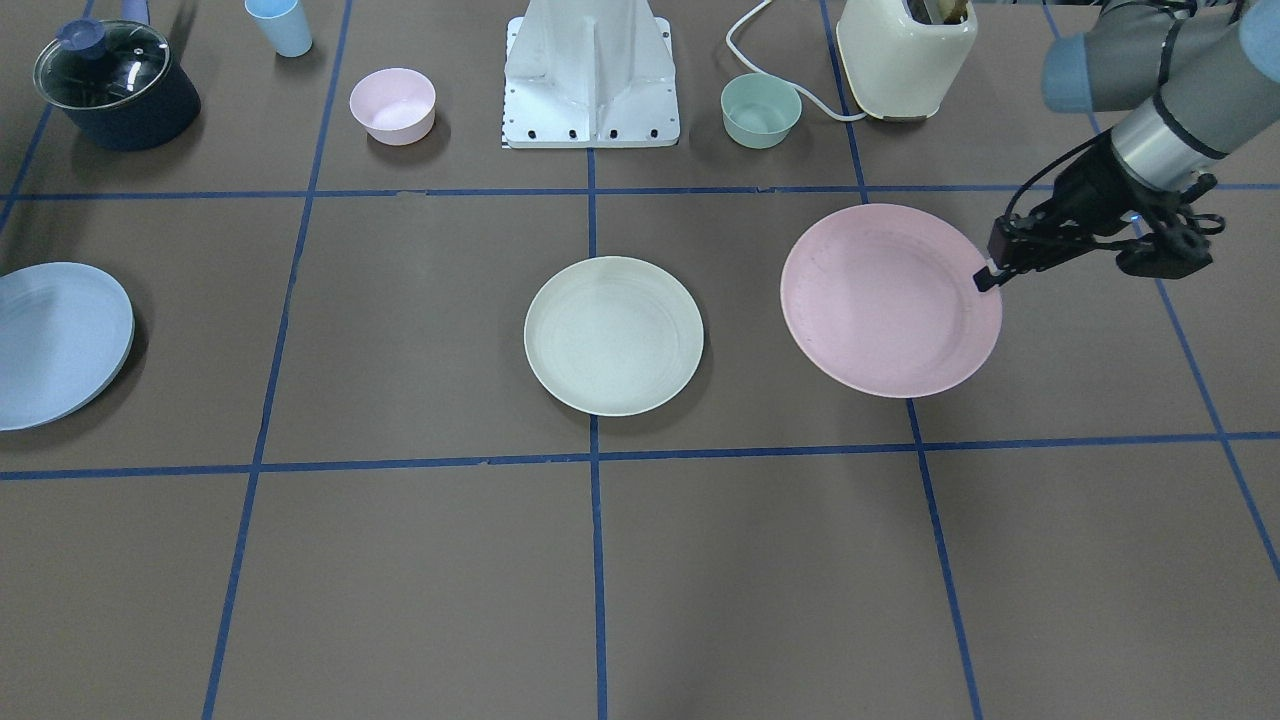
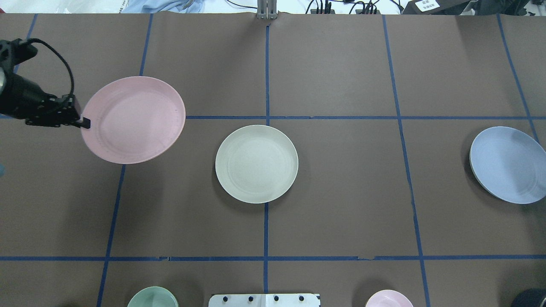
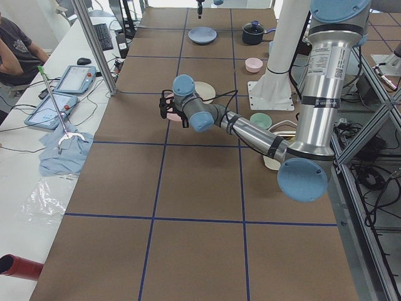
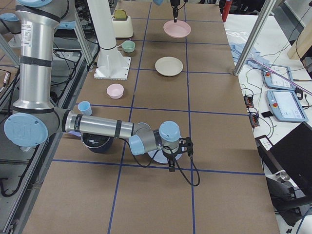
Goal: Stack three plates with pink and blue
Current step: 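Carry the pink plate with the left gripper onto the cream plate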
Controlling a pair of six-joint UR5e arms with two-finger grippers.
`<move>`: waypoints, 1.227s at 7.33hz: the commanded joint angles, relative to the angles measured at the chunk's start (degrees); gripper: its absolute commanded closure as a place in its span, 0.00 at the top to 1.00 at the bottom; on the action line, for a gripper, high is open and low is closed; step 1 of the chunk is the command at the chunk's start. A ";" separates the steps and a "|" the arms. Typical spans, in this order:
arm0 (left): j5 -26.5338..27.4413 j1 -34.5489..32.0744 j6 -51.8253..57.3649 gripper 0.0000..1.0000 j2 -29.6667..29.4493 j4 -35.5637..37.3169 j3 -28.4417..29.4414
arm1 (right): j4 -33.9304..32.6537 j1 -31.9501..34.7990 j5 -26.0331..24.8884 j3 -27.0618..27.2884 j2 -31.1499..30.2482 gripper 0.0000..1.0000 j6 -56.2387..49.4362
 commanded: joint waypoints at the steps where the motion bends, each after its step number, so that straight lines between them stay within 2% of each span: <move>1: 0.60 5.28 -8.51 0.00 -4.87 0.12 0.05 | 5.74 -3.03 0.28 -4.77 -0.24 1.00 0.32; 5: 2.27 8.28 -9.67 0.00 -6.54 0.12 0.14 | 5.75 -6.99 1.25 -6.62 -0.24 0.98 0.49; 6: 2.62 8.29 -9.94 0.00 -6.72 0.12 0.05 | 5.66 -7.43 1.95 -6.72 -0.24 0.86 0.58; 7: 2.71 8.38 -9.94 0.00 -6.72 0.12 0.14 | 5.58 -7.44 2.04 -6.72 -0.15 0.39 0.67; 8: 3.41 8.72 -9.94 0.00 -6.72 0.12 0.14 | 5.49 -7.53 2.04 -6.89 -0.15 0.00 0.50; 9: 3.50 8.90 -9.94 0.00 -6.72 0.12 0.22 | 5.75 -7.53 2.13 -6.89 -0.07 0.00 0.41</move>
